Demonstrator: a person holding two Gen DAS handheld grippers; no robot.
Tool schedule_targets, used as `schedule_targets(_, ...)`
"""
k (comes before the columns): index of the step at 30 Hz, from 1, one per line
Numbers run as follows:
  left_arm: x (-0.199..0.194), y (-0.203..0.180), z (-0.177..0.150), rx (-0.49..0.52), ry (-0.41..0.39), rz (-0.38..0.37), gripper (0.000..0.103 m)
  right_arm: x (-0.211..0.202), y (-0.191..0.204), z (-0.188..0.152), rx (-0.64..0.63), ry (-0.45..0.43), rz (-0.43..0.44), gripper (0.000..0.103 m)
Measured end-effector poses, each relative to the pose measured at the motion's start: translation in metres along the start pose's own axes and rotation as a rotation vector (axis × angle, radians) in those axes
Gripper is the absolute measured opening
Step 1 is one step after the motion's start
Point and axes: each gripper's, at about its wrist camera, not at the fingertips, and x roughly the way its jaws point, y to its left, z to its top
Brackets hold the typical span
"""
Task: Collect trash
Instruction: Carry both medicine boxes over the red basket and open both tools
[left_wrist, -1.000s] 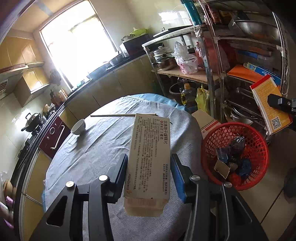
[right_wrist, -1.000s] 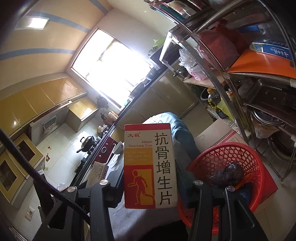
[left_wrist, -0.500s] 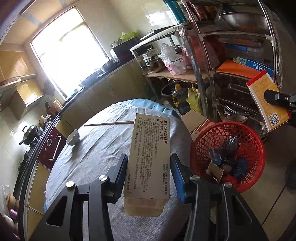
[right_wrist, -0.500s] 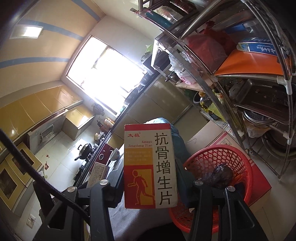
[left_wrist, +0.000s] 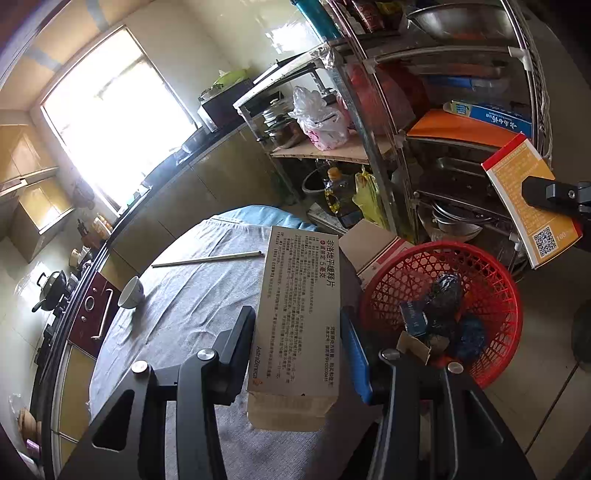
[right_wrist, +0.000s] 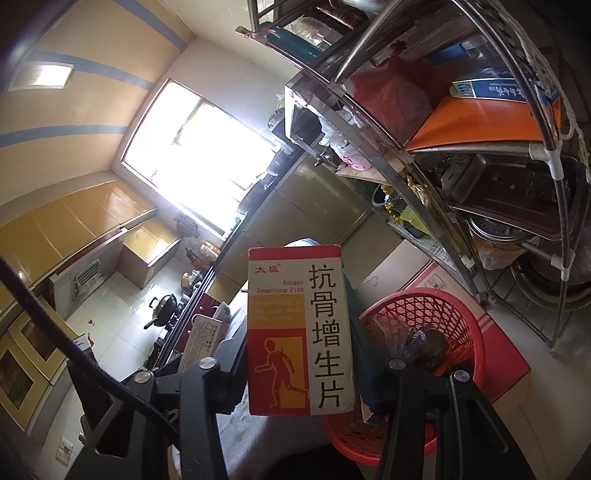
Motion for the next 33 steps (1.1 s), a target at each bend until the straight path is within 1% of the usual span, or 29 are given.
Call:
schedule_targets(14,0.011,-0.017,0.003,0.038,0.01,-0.009,0.048,-0.002,-0.009,0.001,0.022,0.0,-0.01,0.051)
schedule_targets(23,0.017,-0.025,0.005,0.055,0.012,-0.037,0.048,0.002,-0.012,-0.001,0.027,0.009,-0.021,0.051)
schedule_targets(29,0.025,-0.028,0.007,0.048,0.027,-0.059,0.048,0.006,-0.018,-0.001,0.037,0.013,-0.034,0.051)
schedule_targets(33,0.032,-0.03,0.009,0.036,0.039,-0.079,0.048,0.012,-0.02,0.004,0.018,0.013,-0.059,0.052)
